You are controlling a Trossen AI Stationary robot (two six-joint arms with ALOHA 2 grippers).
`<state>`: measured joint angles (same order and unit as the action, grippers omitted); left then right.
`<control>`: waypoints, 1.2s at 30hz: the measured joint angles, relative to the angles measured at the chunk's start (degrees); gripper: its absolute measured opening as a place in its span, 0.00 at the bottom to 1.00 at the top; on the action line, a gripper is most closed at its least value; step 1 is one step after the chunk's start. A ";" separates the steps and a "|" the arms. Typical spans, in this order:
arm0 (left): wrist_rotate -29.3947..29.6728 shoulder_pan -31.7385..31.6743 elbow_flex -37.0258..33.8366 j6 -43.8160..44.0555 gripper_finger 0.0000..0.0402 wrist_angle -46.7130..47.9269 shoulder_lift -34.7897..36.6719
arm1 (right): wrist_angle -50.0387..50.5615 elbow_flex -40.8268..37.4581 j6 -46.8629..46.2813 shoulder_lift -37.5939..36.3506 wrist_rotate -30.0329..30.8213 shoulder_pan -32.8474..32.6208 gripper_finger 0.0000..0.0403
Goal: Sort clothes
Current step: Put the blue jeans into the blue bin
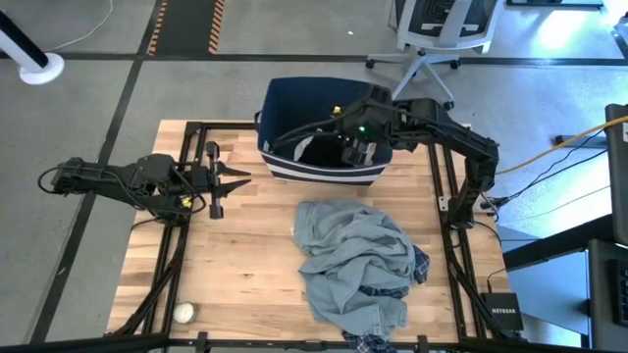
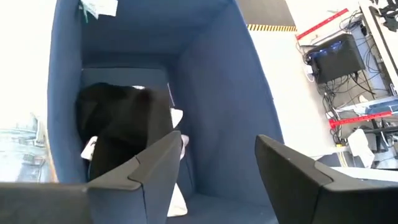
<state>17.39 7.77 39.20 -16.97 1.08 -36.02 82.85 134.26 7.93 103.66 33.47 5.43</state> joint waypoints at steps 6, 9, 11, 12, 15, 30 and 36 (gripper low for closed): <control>0.00 0.02 -0.01 0.00 0.15 0.02 0.00 | 0.97 -0.38 0.67 0.23 -0.48 -4.45 0.56; 0.00 0.00 0.00 0.00 0.15 0.02 0.01 | 0.82 -2.48 0.69 0.45 -0.11 -9.38 0.56; 0.00 0.01 -0.02 0.02 0.15 0.02 -0.01 | 0.76 -4.45 -0.26 0.48 -0.11 -12.60 0.56; 0.00 0.02 -0.02 0.02 0.15 0.02 -0.01 | 0.99 -5.22 -1.33 0.48 -0.06 -14.16 0.56; 0.00 0.02 -0.02 0.02 0.15 0.02 0.01 | 1.88 -7.10 -5.47 0.48 0.50 -19.05 0.56; 0.00 0.00 0.00 0.40 0.15 0.00 -0.01 | 1.25 -18.56 -29.14 0.52 0.54 -39.10 0.56; 0.00 0.02 0.00 0.48 0.15 -0.20 -0.01 | 0.88 -22.98 -35.14 0.52 0.46 -44.16 0.56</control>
<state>17.39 7.79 39.20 -16.49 0.88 -36.03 83.73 111.27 -27.21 104.18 33.94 -38.72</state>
